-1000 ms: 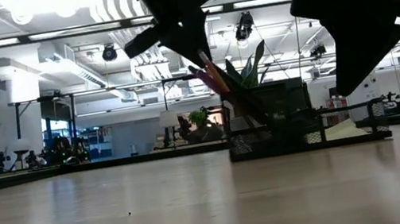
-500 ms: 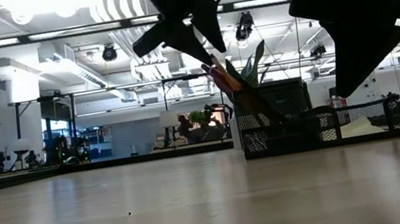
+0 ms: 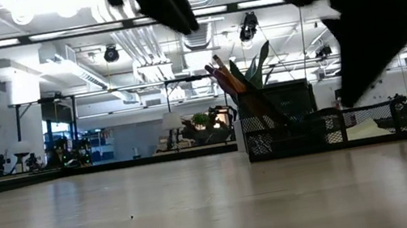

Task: Pick and place office supplies into organizer
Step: Return to Home Position

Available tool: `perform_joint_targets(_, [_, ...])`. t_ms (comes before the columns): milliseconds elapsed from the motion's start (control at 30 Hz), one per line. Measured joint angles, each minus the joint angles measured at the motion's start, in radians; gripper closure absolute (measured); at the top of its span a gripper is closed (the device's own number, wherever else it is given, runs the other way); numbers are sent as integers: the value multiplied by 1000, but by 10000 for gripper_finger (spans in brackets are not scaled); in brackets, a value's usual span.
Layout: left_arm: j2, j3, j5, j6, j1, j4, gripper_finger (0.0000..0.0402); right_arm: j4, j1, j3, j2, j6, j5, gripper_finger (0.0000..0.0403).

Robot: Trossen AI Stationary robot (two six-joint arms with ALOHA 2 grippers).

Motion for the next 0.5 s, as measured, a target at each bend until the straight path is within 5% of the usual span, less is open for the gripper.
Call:
perform_joint_targets(133, [-119,-67,284,-222,33,52,247,162,-47,-23,-58,-206,-6,390])
perform_joint_targets(500, [-488,-430,679,-488,201,235,246,546,-316,-281,-479,-622,-113,390])
